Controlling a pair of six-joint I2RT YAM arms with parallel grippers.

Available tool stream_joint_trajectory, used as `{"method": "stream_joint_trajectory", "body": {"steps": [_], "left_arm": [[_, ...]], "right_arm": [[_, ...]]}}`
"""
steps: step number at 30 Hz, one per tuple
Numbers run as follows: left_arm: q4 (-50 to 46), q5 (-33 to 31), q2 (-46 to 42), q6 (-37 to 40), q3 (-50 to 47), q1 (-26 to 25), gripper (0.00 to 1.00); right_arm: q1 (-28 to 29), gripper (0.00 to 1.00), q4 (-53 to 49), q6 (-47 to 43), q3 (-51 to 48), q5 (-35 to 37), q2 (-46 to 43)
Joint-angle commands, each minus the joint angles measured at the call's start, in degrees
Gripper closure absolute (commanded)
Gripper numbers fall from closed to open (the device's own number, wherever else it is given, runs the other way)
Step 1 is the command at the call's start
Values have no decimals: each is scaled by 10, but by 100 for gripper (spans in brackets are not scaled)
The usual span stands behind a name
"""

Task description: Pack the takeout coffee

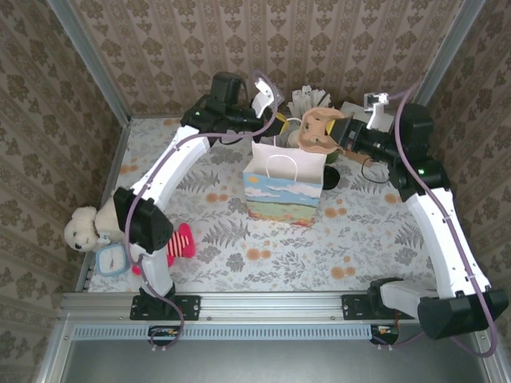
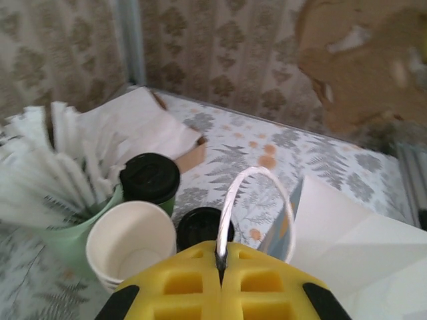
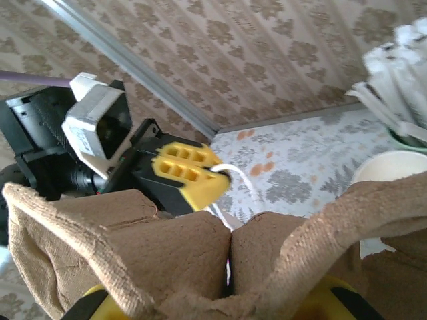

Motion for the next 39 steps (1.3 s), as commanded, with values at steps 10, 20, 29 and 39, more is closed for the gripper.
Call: {"method": "stream_joint_trajectory", "body": {"steps": [10, 20, 29, 39], "left_arm": [[36, -290, -98, -252, -95, -38, 100], [81, -205, -97, -294, -119, -7, 100], [99, -160, -86, -318, -128, 19, 100], [98, -120, -79, -320, -123, 37, 100]], "right_arm": [[58, 85, 58, 66, 83, -91, 87], [61, 85, 36, 90, 131, -189, 175], [61, 84, -41, 77, 163, -229, 218], [62, 83, -143, 42, 201, -242, 267]]}}
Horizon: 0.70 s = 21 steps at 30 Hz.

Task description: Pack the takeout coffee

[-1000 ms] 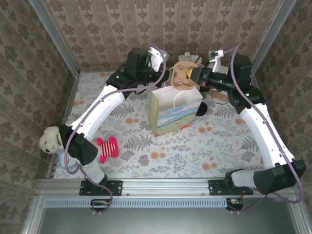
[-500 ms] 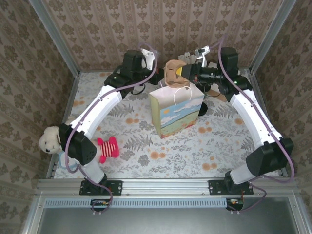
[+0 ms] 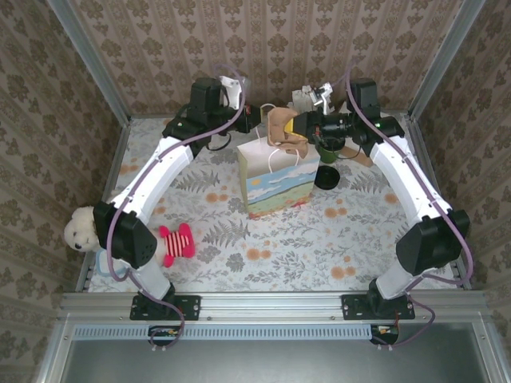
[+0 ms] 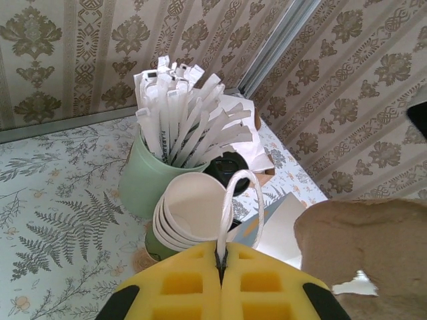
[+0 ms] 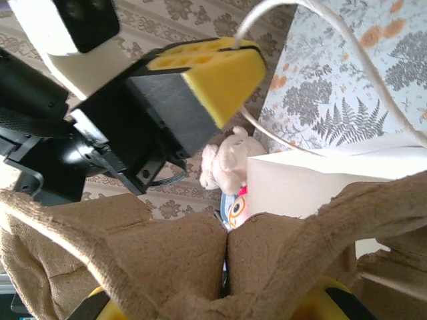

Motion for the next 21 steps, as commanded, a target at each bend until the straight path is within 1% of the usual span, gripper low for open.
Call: {"method": "stream_joint_trajectory", "body": {"steps": [1, 6, 10, 13, 17, 21], "left_arm": [[11, 31, 10, -7, 4, -1, 100], [9, 36, 12, -4, 6, 0, 100], [12, 37, 18, -7, 12, 5, 100], [13, 37, 21, -13, 17, 11, 100], [13, 41, 24, -11, 26, 15, 100], [9, 49, 28, -9, 42, 17, 100]], "right_arm": [[4, 83, -48, -10, 23, -18, 15], [10, 82, -66, -4, 20, 15, 26], [21, 82, -105, -11, 28, 82, 35], [27, 81, -116, -6, 27, 125, 36], [46, 81, -168, -34, 41, 208, 40], [67, 80, -194, -49, 45, 271, 44]]}}
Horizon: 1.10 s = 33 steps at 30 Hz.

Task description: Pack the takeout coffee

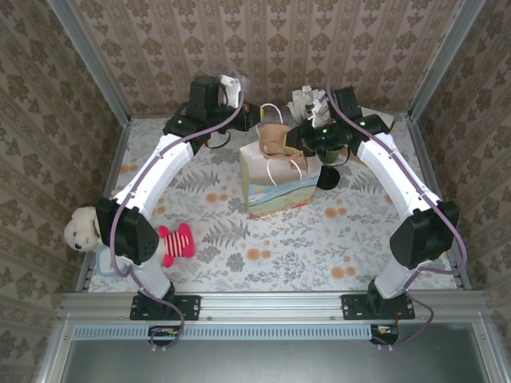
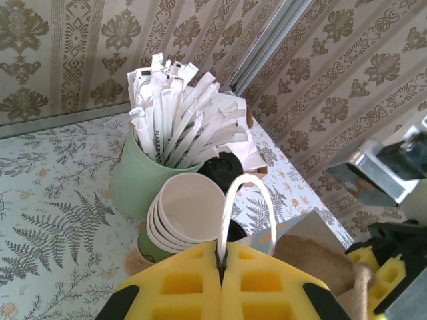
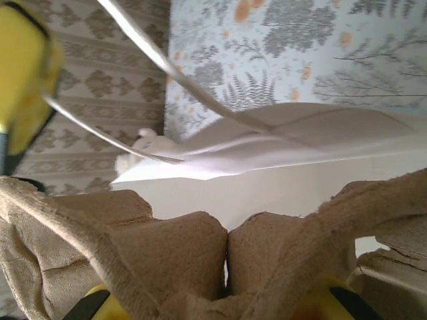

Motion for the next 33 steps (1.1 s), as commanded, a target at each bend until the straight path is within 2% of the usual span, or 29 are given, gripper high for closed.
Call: {"method": "stream_joint_trajectory", "body": {"steps": [1, 5, 10, 15, 16, 19, 24, 28, 33], "left_arm": [[6, 15, 10, -6, 28, 3, 100], [-2, 11, 18, -18, 41, 7, 100], [-2, 2, 24, -53, 41, 18, 100], [16, 6, 23, -86, 37, 18, 100], [26, 13, 23, -95, 35, 36, 100], [41, 25, 26, -112, 36, 40, 100], [36, 17, 38, -117, 43, 43, 100], [48, 19, 50, -130, 43, 48, 100], [134, 60, 47, -147, 17, 50, 100]], "right_arm": [[19, 80, -54, -31, 22, 83, 12], [47, 78, -99, -70, 44, 125, 29], [79, 78, -155, -93, 71, 224, 52], [109, 77, -176, -118, 85, 281, 66], [114, 77, -177, -124, 85, 291, 68], [125, 77, -172, -141, 80, 318, 71], [133, 76, -161, -193, 73, 301, 76], [134, 74, -190, -214, 95, 278, 94], [134, 74, -233, -199, 117, 277, 122]]}}
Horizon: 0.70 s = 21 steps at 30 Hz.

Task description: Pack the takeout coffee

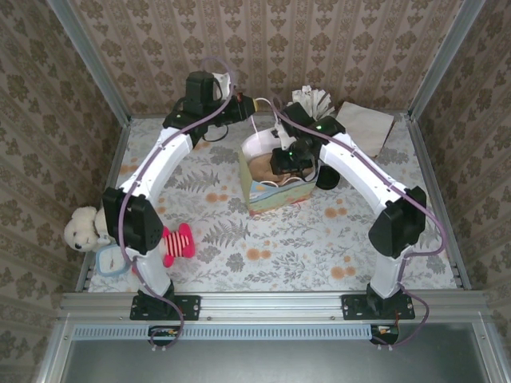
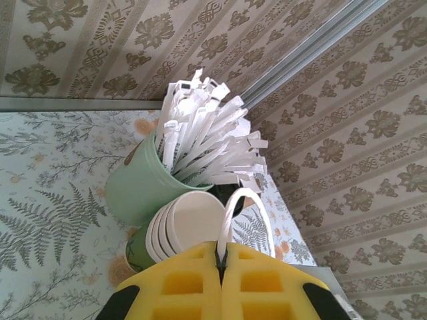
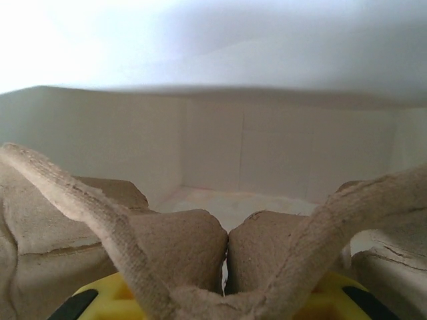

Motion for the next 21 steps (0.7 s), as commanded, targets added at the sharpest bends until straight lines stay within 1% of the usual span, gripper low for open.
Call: {"method": "stream_joint_trajectory", "body": {"steps": [1, 3, 5, 7, 11, 13, 14, 15, 17, 18, 19, 21], "left_arm": [[98, 28, -7, -20, -9, 7, 100], [128, 33, -14, -19, -22, 7, 100], [184, 42, -22, -21, -47, 7, 100], [241, 79, -29, -24, -69, 6, 100], [304, 127, -32, -19, -95, 3, 100], [355, 159, -35, -17, -117, 1, 100], [363, 170, -39, -8, -123, 1, 97], [353, 174, -43, 8, -125, 3, 94], [308, 172, -61, 49, -129, 7, 84], [279, 168, -70, 72, -127, 8, 79], [230, 159, -83, 103, -122, 10, 73], [108, 129, -112, 171, -105, 9, 48]], "right_arm": [[3, 74, -69, -9, 25, -6, 26], [3, 74, -82, -5, 31, 0, 35], [3, 74, -91, 0, 34, 11, 45], [2, 74, -90, 5, 39, 15, 51], [3, 74, -80, 23, 58, 8, 61], [2, 74, -80, 28, 68, 10, 68], [2, 74, -83, 28, 71, 11, 73], [2, 74, -86, 28, 74, 13, 75], [2, 74, -89, 31, 75, 13, 77], [2, 74, -89, 32, 74, 11, 77], [2, 74, -88, 34, 75, 10, 75], [2, 74, -87, 37, 75, 7, 73]]}}
